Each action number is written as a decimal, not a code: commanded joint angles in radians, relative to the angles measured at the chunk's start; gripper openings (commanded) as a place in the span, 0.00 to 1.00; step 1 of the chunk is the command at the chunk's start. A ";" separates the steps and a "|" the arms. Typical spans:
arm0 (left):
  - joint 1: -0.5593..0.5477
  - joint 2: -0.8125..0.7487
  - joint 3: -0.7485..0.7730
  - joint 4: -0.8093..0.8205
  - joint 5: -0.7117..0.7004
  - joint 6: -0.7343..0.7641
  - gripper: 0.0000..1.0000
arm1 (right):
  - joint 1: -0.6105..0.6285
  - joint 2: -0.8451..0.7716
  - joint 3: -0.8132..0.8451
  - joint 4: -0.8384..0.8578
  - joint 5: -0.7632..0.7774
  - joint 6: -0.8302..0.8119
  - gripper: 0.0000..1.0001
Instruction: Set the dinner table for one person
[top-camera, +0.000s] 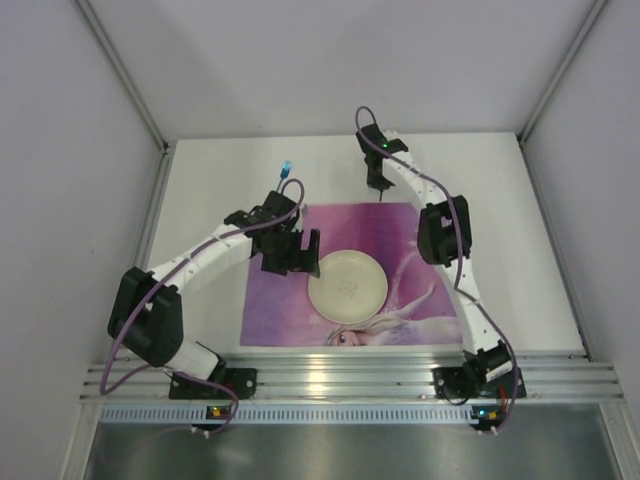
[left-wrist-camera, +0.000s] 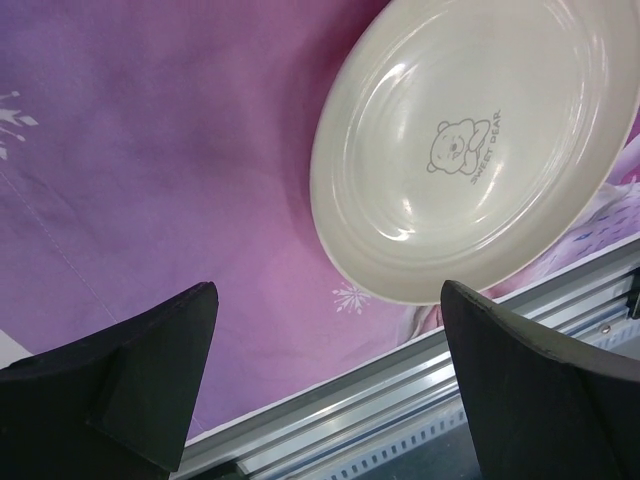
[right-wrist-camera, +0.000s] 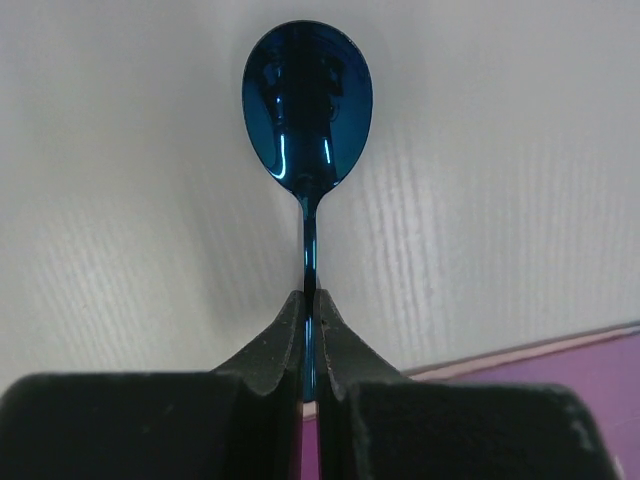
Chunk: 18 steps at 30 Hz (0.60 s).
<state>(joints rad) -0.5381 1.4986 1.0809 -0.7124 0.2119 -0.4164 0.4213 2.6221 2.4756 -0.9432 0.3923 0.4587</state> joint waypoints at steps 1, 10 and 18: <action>0.004 0.017 0.071 0.005 0.017 0.001 0.98 | -0.059 -0.131 -0.014 0.145 0.036 -0.068 0.00; 0.004 0.055 0.117 0.002 0.004 -0.007 0.99 | -0.102 -0.357 -0.032 0.357 0.010 -0.074 0.00; 0.018 0.169 0.287 -0.028 -0.140 0.018 0.99 | -0.075 -0.808 -0.826 0.368 -0.157 -0.046 0.00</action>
<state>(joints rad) -0.5346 1.6295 1.2758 -0.7311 0.1509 -0.4145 0.3241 1.9446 1.9377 -0.6010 0.3233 0.4053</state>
